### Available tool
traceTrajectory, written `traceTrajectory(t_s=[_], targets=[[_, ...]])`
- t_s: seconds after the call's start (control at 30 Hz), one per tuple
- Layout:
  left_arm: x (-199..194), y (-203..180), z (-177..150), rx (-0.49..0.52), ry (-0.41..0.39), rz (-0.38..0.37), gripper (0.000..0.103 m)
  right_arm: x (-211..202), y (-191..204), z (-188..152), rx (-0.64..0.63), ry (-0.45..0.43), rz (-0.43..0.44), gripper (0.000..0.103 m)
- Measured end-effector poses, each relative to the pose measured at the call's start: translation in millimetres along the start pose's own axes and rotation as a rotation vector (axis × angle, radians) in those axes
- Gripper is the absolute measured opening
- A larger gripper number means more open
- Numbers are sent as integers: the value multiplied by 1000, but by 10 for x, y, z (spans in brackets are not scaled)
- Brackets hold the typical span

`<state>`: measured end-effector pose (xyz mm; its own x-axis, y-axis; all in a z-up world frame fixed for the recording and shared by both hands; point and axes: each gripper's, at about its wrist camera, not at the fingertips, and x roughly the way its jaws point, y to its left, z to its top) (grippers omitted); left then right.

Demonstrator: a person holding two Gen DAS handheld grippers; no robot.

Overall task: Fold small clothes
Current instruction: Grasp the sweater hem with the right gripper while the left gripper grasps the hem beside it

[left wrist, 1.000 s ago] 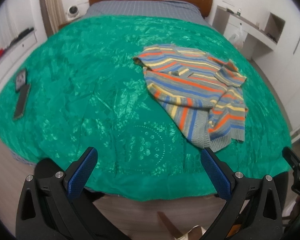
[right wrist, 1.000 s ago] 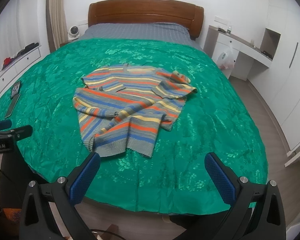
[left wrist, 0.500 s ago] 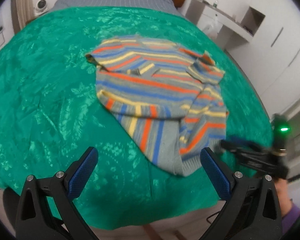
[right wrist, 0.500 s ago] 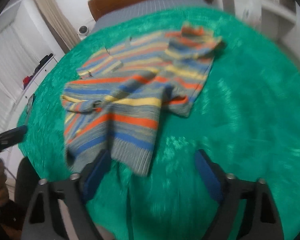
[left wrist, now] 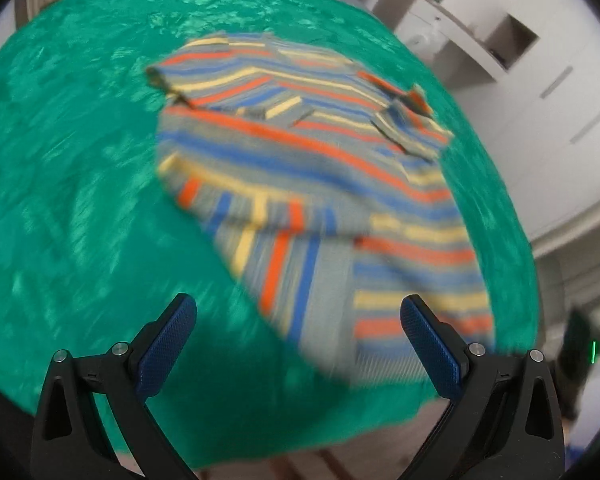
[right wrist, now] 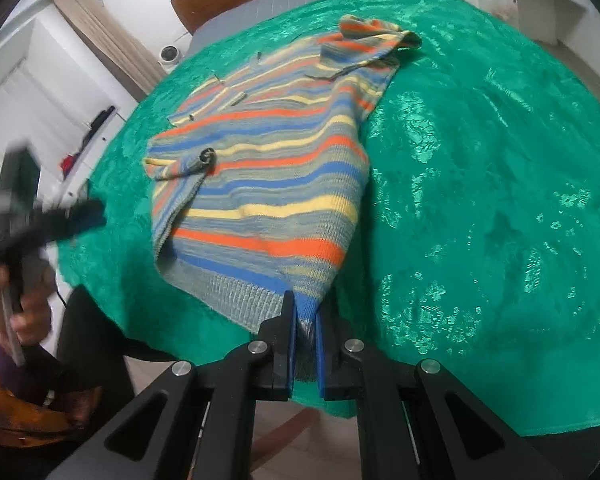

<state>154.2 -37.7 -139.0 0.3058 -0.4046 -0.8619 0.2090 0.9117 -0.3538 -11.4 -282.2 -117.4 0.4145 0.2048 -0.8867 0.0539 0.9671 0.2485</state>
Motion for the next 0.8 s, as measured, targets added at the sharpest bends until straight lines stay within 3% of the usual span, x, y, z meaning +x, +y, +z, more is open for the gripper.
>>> traceTrajectory(t_s=[0.07,0.17,0.2,0.23,0.27,0.33,0.47,0.57,0.7,0.8], targets=[[182,-91,217,-23,21,20,102,36,59,-30,-4,-12,-16,8],[521,-235,473,-26,60,120,100,68,131,-22,-35,-25,-38,8],[630,-236,502,-35,77,160,83,76,149,-12,-41,-30,-41,8],[705,-204,494,-49,95,182,39,82,165,-3,-45,-36,-41,8],[759,-147,461,-67,118,204,22,64,174,-6,-44,-44,-40,8],[614,-20,376,-97,71,129,10,-2,142,-23,-41,-56,-39,8],[-26,329,18,-65,15,7,8,-206,73,4,-33,-69,-23,8],[-309,673,-309,-31,20,41,8,-311,128,29,-73,-56,-29,8],[-196,1019,-582,-39,67,66,7,-105,193,25,-119,31,-15,9],[-168,1041,-613,-57,57,38,7,123,77,4,-83,108,-1,21]])
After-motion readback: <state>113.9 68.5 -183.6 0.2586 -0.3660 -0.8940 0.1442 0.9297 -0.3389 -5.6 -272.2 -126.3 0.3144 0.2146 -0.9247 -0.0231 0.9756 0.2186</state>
